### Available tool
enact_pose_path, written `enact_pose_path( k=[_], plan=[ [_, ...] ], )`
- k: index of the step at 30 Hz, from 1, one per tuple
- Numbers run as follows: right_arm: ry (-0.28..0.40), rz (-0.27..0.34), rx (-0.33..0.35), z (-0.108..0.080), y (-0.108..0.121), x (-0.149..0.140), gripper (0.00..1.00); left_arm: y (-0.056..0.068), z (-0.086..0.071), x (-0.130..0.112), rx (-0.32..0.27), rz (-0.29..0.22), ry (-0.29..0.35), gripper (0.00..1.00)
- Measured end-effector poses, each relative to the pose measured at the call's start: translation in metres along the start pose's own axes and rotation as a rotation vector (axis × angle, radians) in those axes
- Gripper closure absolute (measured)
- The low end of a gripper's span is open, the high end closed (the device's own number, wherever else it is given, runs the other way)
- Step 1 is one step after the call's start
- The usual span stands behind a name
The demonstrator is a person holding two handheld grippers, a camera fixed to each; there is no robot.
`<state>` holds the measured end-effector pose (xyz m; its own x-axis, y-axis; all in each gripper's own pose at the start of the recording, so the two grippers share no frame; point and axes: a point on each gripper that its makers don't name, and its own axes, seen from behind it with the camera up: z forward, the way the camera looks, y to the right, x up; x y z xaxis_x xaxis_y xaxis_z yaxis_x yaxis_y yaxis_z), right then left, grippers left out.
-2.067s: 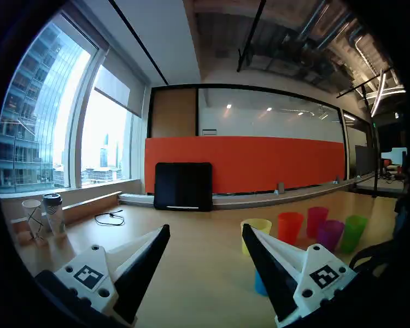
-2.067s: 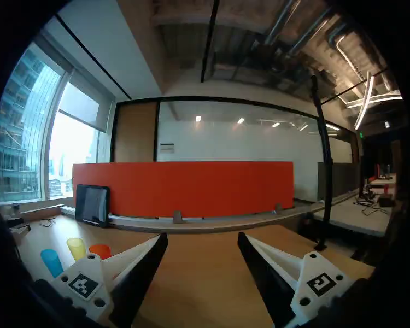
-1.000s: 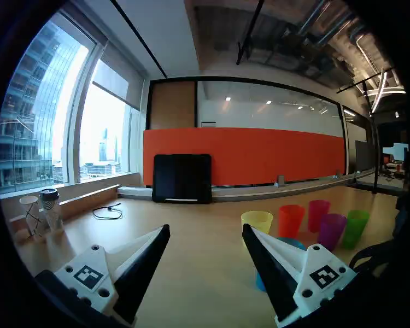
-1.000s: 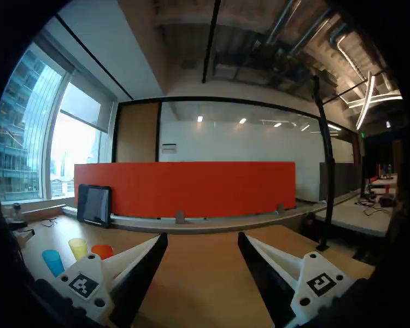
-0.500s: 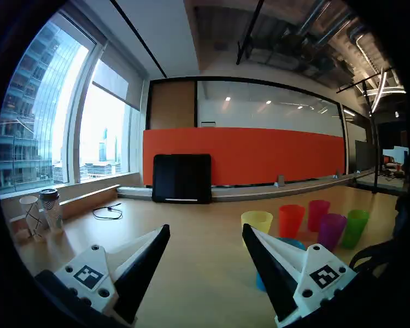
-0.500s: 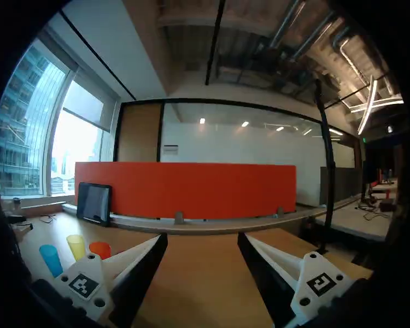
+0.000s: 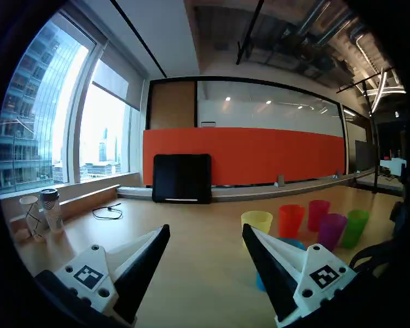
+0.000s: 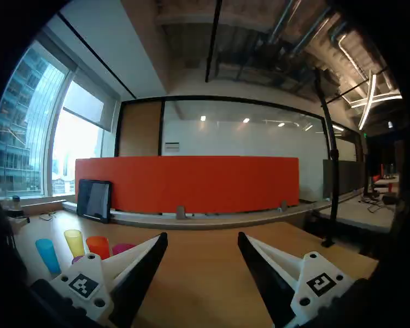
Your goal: Pour water
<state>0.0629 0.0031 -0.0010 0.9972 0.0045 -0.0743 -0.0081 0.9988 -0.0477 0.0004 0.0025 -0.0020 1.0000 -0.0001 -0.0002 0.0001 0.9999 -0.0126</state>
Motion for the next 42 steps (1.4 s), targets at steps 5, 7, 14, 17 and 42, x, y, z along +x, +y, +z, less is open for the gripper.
enact_pose_path(
  k=[5, 7, 14, 17, 42],
  plan=[
    [0.009, 0.006, 0.025, -0.002, -0.005, -0.01, 0.01, 0.0, 0.0, 0.0, 0.0, 0.0, 0.0, 0.01],
    [0.009, 0.006, 0.032, -0.003, -0.006, -0.014, 0.01, 0.0, 0.0, 0.0, 0.0, 0.0, 0.0, 0.01],
    [-0.002, 0.017, 0.033, -0.003, -0.004, -0.029, 0.01, 0.0, 0.0, 0.0, 0.0, 0.0, 0.0, 0.01],
    [-0.014, 0.019, 0.026, -0.002, -0.001, -0.036, 0.01, 0.0, 0.0, 0.0, 0.0, 0.0, 0.0, 0.01],
    [-0.072, 0.011, 0.013, 0.001, 0.008, -0.063, 0.01, 0.0, 0.0, 0.0, 0.0, 0.0, 0.0, 0.01]
  ],
)
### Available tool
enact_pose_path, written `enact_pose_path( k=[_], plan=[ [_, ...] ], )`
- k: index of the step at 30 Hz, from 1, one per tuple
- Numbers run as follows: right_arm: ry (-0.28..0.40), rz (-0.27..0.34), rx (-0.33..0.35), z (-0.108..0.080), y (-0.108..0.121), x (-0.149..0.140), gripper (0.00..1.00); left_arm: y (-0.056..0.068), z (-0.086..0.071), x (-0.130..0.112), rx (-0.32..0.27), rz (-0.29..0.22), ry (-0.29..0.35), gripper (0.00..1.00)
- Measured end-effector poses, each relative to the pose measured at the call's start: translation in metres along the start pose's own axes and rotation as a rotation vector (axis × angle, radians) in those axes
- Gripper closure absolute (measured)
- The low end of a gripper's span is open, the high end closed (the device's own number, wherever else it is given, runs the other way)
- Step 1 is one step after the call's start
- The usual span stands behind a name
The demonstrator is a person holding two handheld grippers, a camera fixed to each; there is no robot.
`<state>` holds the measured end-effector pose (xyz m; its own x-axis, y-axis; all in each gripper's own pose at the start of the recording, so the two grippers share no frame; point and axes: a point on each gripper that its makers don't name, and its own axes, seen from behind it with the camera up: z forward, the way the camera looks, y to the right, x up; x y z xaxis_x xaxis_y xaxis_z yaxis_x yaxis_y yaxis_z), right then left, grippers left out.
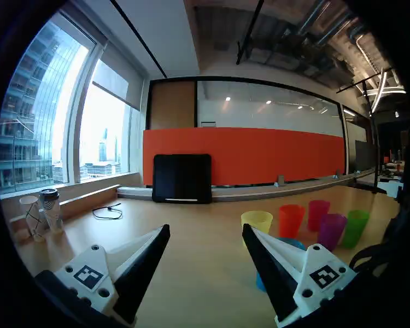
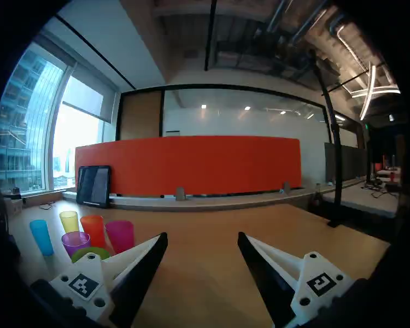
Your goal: Pour water
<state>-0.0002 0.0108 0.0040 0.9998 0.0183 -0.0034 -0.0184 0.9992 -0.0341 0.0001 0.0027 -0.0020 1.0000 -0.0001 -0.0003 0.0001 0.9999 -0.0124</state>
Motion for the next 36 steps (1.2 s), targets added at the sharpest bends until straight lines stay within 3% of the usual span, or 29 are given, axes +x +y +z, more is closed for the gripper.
enact_pose_path(
  k=[36],
  plan=[
    [-0.003, -0.019, 0.009, -0.0041, -0.003, 0.0011, 0.01, -0.0001, 0.0003, -0.0002, 0.0, 0.0, 0.0, 0.01]
  ],
)
